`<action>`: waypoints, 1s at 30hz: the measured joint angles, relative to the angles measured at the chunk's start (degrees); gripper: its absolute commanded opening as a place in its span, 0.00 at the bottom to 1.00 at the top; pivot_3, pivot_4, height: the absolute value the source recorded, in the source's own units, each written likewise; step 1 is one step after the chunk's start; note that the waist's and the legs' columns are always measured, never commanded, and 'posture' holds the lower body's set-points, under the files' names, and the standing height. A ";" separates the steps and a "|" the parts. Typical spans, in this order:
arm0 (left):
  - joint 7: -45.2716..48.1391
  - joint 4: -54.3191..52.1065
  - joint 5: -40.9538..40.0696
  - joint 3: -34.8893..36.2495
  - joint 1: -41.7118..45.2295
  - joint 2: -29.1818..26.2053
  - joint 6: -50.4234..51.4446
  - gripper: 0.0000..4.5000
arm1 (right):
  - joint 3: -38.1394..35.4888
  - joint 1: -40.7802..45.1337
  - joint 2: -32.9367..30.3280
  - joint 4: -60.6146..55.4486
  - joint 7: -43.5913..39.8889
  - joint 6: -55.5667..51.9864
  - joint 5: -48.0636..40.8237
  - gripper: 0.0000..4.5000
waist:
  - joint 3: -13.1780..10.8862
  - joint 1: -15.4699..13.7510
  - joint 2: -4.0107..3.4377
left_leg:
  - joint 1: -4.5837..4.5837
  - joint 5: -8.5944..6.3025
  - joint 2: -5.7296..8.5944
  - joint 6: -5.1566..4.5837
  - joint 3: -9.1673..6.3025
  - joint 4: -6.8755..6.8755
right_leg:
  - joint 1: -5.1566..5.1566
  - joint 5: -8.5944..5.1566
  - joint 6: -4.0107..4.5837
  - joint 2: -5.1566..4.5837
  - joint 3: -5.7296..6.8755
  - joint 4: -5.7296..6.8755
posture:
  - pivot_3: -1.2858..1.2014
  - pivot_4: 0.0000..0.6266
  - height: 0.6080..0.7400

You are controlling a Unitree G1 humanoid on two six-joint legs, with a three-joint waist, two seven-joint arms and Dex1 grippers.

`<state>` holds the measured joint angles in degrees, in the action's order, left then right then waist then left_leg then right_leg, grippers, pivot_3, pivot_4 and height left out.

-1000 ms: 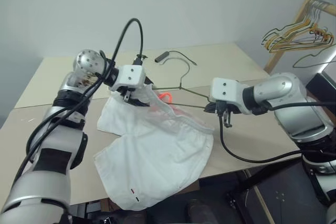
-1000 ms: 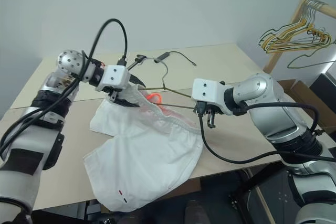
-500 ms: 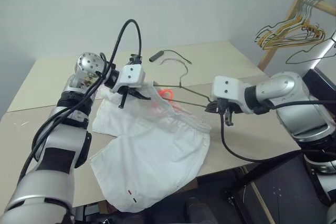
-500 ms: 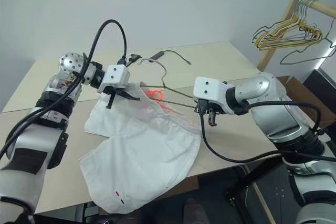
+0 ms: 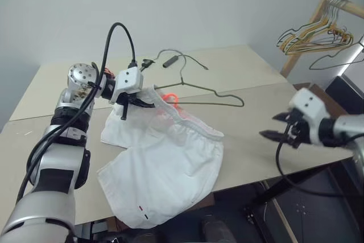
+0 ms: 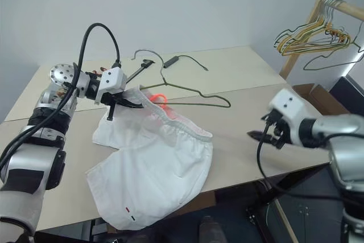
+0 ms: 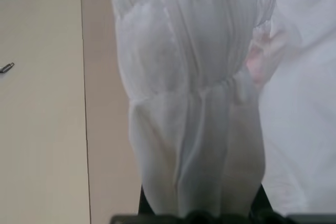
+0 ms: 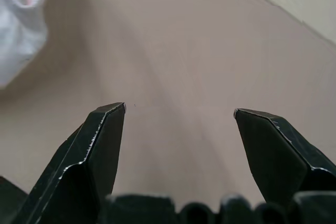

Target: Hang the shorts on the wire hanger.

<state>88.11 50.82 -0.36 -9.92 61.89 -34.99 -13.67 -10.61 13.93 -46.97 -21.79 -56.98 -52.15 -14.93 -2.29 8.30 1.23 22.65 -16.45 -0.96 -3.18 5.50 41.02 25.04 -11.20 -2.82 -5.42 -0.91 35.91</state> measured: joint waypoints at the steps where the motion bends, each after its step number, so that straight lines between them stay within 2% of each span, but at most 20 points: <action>1: -0.18 -0.09 0.02 0.00 0.01 0.09 0.06 0.00 | 1.34 -0.30 4.27 -0.78 2.38 0.01 -0.26 0.87 | 0.00 0.34 0.00 | -0.06 0.00 -0.01 0.01 0.01 0.00 | -0.05 0.00 0.00 0.02 -0.04 0.01 | 0.45 0.00 1.00; 5: -0.62 -0.31 0.06 -0.01 0.04 0.72 0.12 0.00 | 9.34 0.01 15.78 -1.31 10.45 -0.06 -0.64 0.87 | 0.00 0.80 -0.01 | -0.13 0.02 0.01 0.02 0.02 0.01 | -0.06 0.00 -0.01 0.00 -0.11 0.06 | 0.45 0.00 1.00; 8: -0.73 -0.44 0.09 -0.01 0.07 0.94 0.14 0.00 | 14.72 4.04 20.11 0.99 14.80 -1.60 -0.18 0.74 | 0.00 0.98 -0.01 | -0.10 0.01 0.03 0.01 0.01 0.01 | -0.05 -0.01 -0.03 -0.03 -0.11 0.05 | 0.46 0.00 1.00; 13: -0.78 -0.53 0.10 -0.01 0.07 0.81 0.21 0.00 | 14.10 5.01 20.33 1.56 15.78 -3.39 -3.09 0.36 | 0.00 0.06 -0.01 | 0.17 -0.02 0.04 -0.05 -0.11 0.02 | 0.03 0.01 -0.08 -0.06 0.09 -0.01 | 0.46 0.00 1.00; 17: -0.96 -0.93 0.10 -0.01 0.04 0.63 0.29 0.00 | 10.74 4.61 16.29 1.26 14.35 -3.99 -6.54 0.03 | 0.00 -0.15 -0.01 | 0.20 -0.06 0.06 -0.12 -0.11 0.03 | 0.02 0.04 -0.13 -0.11 0.10 -0.10 | 0.46 0.00 1.00; 23: 1.57 -2.79 -1.29 -0.01 -2.23 -0.46 0.60 0.00 | 6.64 4.78 9.61 2.92 11.81 -4.24 -10.80 0.01 | 0.00 0.26 -0.01 | 0.08 -0.05 0.06 -0.10 -0.07 0.02 | 0.00 0.04 -0.12 -0.08 0.02 -0.04 | 0.45 0.00 1.00; 28: 3.97 -6.70 -4.44 -2.86 -5.97 -5.60 -0.99 0.00 | 5.31 9.14 2.87 7.71 8.00 -3.25 -12.86 0.01 | 0.00 1.01 -0.01 | 0.02 -0.04 0.00 -0.08 -0.06 -0.02 | 0.00 0.05 -0.10 -0.05 -0.06 -0.05 | 0.45 0.00 1.00; 30: 3.52 -7.13 -4.02 -2.92 -5.97 -5.73 -1.48 0.00 | 5.41 10.19 0.69 8.42 6.24 -1.75 -13.00 0.01 | 0.00 0.65 -0.01 | 0.02 -0.04 0.00 -0.09 -0.06 -0.01 | -0.02 0.05 -0.10 -0.06 -0.04 -0.08 | 0.45 0.00 1.00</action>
<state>91.62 43.69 -4.37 -12.84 55.92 -40.72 -15.15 -5.20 24.12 -46.28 -13.38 -50.74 -53.89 -27.93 -2.29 8.95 1.23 22.67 -16.49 -0.95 -3.27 5.44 41.01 25.02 -11.15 -2.92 -5.48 -0.95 35.84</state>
